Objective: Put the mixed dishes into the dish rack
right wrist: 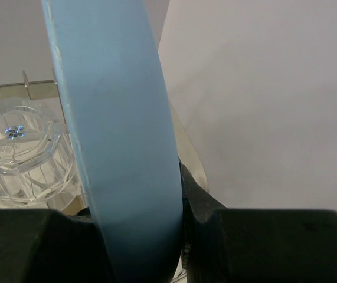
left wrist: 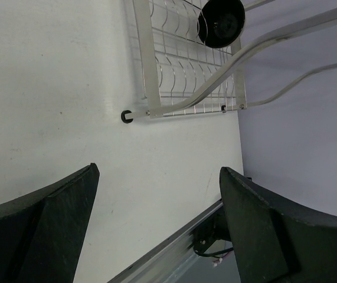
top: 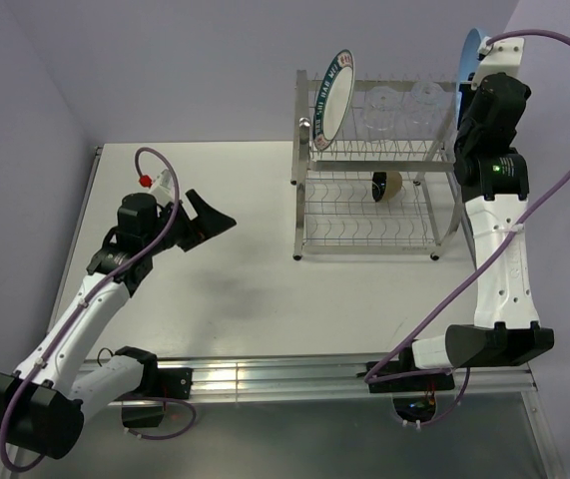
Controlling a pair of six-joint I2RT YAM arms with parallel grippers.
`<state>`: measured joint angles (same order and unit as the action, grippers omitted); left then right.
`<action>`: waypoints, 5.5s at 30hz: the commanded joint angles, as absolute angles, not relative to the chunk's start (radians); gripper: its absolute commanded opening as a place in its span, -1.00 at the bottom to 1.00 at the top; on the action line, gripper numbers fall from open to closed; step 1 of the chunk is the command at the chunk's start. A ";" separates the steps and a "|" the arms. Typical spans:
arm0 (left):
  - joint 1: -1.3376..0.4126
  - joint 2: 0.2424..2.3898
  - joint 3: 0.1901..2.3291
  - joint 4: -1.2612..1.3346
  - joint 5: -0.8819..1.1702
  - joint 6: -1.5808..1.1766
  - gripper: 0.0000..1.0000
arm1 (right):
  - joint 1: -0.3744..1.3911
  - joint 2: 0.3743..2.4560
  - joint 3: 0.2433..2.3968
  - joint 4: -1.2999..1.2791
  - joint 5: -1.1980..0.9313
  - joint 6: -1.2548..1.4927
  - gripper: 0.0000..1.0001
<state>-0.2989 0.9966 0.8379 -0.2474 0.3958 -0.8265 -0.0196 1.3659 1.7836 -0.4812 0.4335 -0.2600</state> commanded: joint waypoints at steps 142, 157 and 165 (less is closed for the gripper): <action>-0.393 0.743 -0.146 1.150 0.712 -1.353 0.93 | -0.063 -0.274 -0.089 0.187 -0.624 1.065 0.99; -0.393 0.359 -0.196 0.821 0.701 -1.347 0.95 | -0.057 -0.298 -0.104 0.117 -0.641 1.026 0.99; -0.393 0.400 -0.201 0.853 0.715 -1.351 0.94 | -0.057 -0.296 -0.103 0.100 -0.634 1.014 0.99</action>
